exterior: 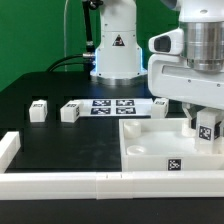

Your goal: Assemble one leg

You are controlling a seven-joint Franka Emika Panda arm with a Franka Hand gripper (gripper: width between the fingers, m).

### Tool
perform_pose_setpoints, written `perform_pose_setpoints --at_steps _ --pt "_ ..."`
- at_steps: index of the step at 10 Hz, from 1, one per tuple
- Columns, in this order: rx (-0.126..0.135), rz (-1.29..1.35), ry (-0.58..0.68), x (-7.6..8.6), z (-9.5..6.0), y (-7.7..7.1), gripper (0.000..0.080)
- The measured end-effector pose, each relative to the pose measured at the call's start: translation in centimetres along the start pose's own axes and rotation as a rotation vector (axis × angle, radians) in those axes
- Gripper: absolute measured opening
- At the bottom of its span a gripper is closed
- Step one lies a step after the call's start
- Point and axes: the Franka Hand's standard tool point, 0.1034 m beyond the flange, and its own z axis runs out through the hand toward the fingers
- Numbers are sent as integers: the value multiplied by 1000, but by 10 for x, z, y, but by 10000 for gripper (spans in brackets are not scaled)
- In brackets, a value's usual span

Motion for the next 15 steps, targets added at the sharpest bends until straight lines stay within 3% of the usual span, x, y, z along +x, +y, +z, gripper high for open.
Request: perform_pose_setpoints --at_steps 3,4,5,6,7,11,15 --pt "3 151 -4 1 0 0 290" --pt "3 94 -4 0 0 0 383" --pt "4 95 -5 0 0 0 383" --pt "3 34 -4 0 0 0 560" --pt "3 -83 -4 -1 0 0 622" --pt "5 -586 -7 -4 -1 -1 648" --pt "-12 -1003 -6 -3 -2 -2 649"
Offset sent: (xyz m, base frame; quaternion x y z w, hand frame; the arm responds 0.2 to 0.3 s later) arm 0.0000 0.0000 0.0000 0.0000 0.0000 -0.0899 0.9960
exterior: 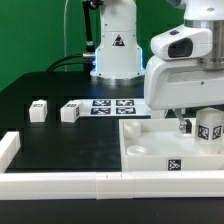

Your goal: Assemble one leg

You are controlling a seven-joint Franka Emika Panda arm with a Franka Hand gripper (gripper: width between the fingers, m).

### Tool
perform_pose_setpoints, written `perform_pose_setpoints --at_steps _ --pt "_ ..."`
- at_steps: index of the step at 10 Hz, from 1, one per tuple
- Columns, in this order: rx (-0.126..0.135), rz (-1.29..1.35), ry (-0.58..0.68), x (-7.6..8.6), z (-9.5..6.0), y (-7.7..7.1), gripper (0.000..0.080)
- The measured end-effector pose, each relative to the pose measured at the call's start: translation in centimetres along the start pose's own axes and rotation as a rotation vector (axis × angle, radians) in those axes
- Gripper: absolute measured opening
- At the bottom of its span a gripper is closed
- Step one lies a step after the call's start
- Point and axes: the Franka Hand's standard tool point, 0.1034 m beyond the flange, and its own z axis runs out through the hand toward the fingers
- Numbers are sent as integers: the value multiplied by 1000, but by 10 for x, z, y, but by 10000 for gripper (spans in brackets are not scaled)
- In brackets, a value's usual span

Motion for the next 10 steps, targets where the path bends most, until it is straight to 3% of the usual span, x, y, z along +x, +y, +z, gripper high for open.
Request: perform_pose_setpoints --at_steps 3,5,7,10 --pt "-19 -239 2 1 -1 6 649" --pt "-19 -224 2 1 -1 6 640" --pt "-19 -224 2 1 -1 6 290" --pt "-19 -174 2 1 -1 6 290"
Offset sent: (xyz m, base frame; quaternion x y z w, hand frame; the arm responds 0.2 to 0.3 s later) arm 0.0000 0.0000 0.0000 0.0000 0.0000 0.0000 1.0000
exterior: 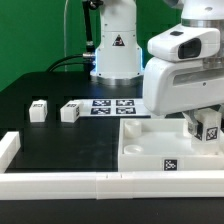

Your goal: Assemble one leg

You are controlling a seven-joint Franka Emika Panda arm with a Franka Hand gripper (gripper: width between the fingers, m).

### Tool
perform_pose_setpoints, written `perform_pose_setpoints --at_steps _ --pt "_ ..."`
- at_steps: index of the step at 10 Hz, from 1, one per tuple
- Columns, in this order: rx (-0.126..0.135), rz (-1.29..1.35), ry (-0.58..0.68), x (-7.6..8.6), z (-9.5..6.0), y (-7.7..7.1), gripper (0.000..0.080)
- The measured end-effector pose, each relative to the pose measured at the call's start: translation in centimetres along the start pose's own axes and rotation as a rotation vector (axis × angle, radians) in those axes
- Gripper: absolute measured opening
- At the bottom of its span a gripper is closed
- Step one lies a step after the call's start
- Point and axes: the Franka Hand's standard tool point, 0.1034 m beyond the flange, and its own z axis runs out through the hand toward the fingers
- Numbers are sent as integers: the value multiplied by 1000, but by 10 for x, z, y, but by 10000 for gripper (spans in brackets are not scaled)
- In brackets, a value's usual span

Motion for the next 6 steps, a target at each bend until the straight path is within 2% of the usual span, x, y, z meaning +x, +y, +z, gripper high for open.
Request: perform_pose_setpoints --at_steps 2,4,6 --pt "2 129 0 0 0 -1 290" --pt "-1 465 18 2 0 -4 290" --pt "-12 709 15 0 0 1 290"
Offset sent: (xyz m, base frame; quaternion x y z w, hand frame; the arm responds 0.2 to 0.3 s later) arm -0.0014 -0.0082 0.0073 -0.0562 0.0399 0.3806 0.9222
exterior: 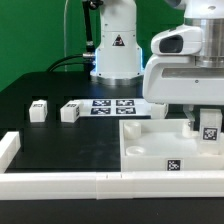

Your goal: Assemble one leg

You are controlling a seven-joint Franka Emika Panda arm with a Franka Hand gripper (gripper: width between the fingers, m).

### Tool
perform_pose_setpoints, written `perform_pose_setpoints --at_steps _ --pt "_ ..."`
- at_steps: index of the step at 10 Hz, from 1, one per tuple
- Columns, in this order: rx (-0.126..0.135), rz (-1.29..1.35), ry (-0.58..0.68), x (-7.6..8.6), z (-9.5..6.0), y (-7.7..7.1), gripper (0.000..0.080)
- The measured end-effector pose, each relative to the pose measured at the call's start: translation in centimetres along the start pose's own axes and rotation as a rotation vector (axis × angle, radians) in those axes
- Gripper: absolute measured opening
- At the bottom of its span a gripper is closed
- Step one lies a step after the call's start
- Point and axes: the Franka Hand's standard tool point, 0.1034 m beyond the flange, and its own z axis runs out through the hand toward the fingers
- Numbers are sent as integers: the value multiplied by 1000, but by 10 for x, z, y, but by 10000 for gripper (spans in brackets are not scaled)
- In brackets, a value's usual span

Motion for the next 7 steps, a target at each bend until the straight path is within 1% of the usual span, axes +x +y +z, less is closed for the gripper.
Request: perform_pose_setpoints --at_steps 2,5,6,7 --pt "-24 248 17 3 -1 11 292" --pt "-83 472 29 3 -2 27 300" --pt "-88 484 31 4 -2 30 301" --pt "-88 476 30 3 -2 29 301"
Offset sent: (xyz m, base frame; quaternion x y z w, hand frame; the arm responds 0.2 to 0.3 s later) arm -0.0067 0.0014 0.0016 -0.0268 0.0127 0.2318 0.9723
